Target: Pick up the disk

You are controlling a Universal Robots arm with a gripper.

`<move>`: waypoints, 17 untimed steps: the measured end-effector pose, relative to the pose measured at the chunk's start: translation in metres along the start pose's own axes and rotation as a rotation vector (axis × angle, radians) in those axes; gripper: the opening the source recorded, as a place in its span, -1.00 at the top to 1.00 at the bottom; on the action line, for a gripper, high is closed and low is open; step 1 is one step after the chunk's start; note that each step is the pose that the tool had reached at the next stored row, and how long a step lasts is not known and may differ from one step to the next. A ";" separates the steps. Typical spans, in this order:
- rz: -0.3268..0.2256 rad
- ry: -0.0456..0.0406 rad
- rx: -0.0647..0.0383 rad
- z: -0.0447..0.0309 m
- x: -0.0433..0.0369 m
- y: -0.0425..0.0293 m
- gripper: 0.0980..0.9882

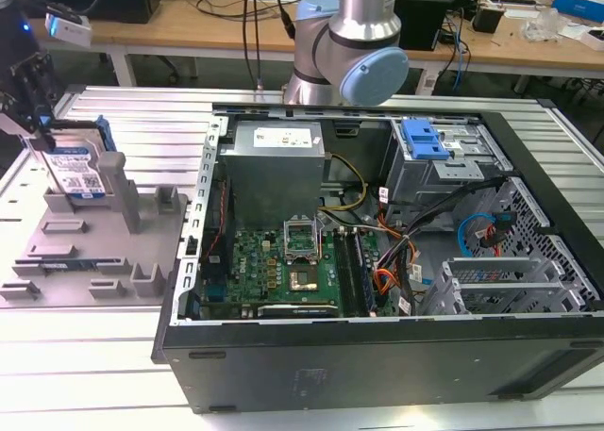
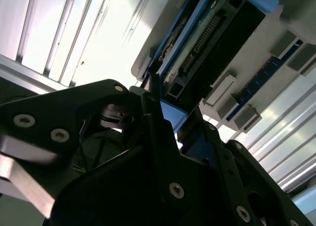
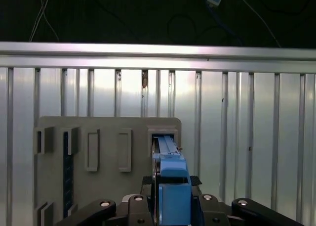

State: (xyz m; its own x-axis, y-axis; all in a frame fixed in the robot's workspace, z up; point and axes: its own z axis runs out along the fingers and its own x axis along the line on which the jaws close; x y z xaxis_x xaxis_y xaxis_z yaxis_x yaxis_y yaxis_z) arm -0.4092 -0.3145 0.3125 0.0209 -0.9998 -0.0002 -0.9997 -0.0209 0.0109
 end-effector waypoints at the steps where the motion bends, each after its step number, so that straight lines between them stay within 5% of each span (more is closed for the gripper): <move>1: 0.000 -0.0007 0.000 -0.0029 0.0003 0.0000 0.39; 6: 0.000 -0.0050 0.000 -0.0229 0.0017 0.0003 0.39; 17: 0.000 -0.0087 0.000 -0.0882 0.0052 0.0011 0.39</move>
State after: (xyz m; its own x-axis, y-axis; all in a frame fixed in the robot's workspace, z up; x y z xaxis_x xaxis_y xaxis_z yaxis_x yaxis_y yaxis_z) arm -0.4093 -0.3197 0.4006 0.0209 -0.9997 -0.0090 -0.9997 -0.0210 0.0107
